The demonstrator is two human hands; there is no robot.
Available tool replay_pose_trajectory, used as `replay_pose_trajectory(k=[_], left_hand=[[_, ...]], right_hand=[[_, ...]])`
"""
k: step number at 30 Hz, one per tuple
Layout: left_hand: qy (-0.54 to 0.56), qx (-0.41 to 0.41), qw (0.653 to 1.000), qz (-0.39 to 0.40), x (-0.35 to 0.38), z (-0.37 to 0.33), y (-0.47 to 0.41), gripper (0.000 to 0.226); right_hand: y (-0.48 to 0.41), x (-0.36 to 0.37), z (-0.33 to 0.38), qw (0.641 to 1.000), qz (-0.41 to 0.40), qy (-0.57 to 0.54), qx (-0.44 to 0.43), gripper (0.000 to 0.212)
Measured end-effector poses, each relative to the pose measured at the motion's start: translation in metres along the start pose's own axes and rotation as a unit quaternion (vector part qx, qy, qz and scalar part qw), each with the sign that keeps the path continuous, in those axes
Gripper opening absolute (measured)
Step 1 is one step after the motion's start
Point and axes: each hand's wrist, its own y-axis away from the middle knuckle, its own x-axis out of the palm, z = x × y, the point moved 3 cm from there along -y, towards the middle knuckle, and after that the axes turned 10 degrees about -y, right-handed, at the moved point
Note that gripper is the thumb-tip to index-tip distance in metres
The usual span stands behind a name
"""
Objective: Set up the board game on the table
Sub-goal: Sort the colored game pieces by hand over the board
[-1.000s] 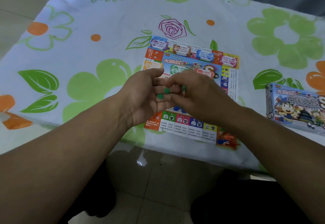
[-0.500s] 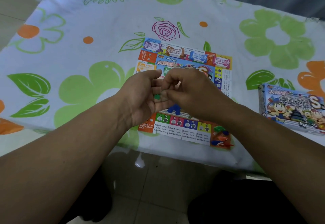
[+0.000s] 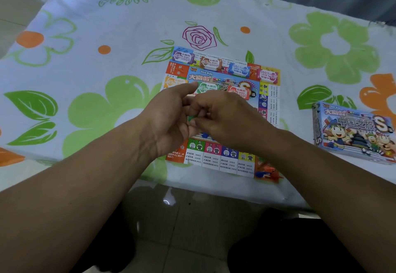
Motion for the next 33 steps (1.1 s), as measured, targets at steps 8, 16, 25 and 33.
replay_pose_trajectory(k=[8, 16, 25, 33], left_hand=[[0.013, 0.002, 1.000, -0.002, 0.001, -0.002, 0.002, 0.031], [0.042, 0.057, 0.989, -0.133, -0.012, -0.017, 0.005, 0.037], [0.049, 0.065, 0.981, -0.174, -0.026, -0.023, 0.007, 0.032], [-0.134, 0.090, 0.974, -0.161, -0.018, -0.020, 0.007, 0.010]], right_hand=[[-0.003, 0.001, -0.002, 0.997, 0.001, -0.076, 0.033, 0.008], [-0.012, -0.035, -0.017, 0.980, -0.081, -0.146, 0.112, 0.007], [-0.018, -0.030, -0.042, 0.989, -0.036, -0.004, 0.144, 0.009], [-0.023, -0.017, -0.041, 0.988, 0.003, 0.087, 0.126, 0.017]])
